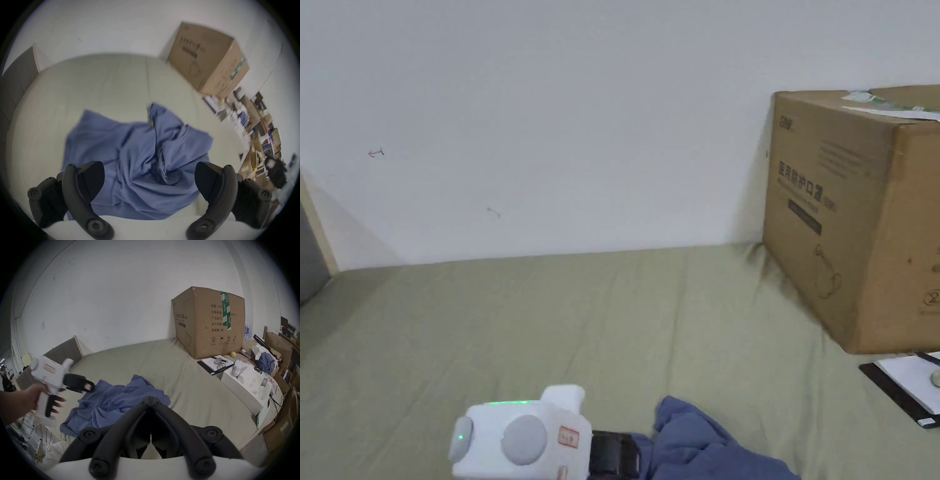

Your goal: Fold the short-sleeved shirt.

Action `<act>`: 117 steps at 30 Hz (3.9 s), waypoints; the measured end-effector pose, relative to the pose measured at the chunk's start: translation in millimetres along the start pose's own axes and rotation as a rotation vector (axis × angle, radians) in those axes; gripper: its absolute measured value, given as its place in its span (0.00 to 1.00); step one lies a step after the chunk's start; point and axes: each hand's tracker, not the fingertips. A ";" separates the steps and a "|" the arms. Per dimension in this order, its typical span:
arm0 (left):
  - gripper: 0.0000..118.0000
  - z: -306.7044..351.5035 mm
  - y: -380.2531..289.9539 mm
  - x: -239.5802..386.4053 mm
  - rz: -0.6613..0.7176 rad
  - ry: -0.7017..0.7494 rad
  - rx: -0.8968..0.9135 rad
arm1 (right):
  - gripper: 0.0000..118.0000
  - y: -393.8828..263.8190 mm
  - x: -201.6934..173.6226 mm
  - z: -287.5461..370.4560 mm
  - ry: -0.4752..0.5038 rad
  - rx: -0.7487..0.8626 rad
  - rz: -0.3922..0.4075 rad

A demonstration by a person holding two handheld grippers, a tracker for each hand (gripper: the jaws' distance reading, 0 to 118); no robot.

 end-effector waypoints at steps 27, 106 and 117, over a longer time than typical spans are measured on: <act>0.00 188.5 -152.2 -3.5 -0.095 0.180 0.760 | 0.00 -2.3 -56.0 49.0 -0.015 0.367 0.042; 0.01 214.4 42.7 -114.9 0.026 0.066 0.390 | 0.06 219.5 27.7 -61.6 0.262 -0.113 -0.127; 0.01 328.6 111.4 -44.2 -0.080 0.101 0.607 | 0.06 353.9 -9.0 16.4 0.229 0.111 0.080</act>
